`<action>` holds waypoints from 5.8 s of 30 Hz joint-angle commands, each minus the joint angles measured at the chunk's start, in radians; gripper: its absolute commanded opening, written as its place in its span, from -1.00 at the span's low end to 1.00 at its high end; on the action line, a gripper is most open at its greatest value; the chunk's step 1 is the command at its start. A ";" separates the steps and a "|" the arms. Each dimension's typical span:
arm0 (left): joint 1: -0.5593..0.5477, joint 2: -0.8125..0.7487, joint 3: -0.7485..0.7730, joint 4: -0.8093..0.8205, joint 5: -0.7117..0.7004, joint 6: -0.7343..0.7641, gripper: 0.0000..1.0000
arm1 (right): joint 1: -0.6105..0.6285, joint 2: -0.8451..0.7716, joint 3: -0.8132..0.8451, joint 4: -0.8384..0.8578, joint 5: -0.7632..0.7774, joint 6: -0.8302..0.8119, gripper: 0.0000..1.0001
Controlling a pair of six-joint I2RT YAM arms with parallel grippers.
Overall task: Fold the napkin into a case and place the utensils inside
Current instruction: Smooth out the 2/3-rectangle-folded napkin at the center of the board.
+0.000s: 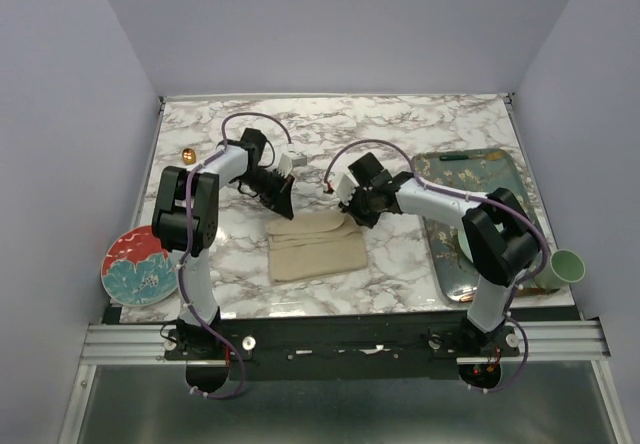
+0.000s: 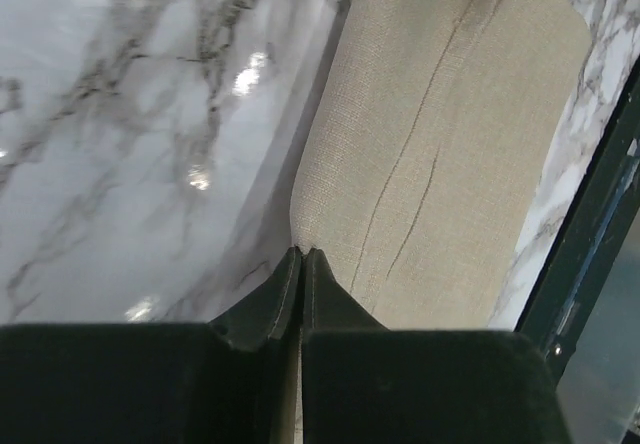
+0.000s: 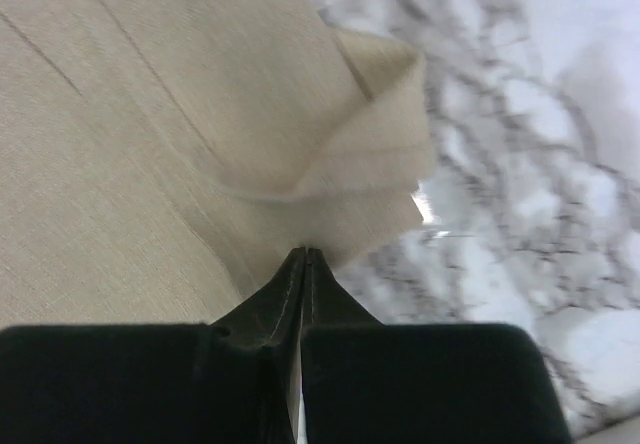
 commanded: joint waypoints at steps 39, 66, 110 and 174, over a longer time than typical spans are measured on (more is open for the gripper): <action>-0.079 -0.570 -0.462 0.339 -0.441 -0.115 0.00 | -0.214 0.307 0.519 -0.380 -0.407 0.558 -0.09; -0.079 -0.629 -0.523 0.355 -0.440 -0.191 0.01 | -0.219 0.416 0.605 -0.374 -0.444 0.615 -0.15; -0.076 -0.208 -0.187 0.269 -0.300 -0.222 0.11 | -0.173 0.244 0.260 -0.225 -0.125 0.353 -0.99; -0.389 -0.435 -0.464 0.559 -0.492 0.262 -1.00 | -0.170 0.175 0.351 -0.302 -0.182 0.273 -0.99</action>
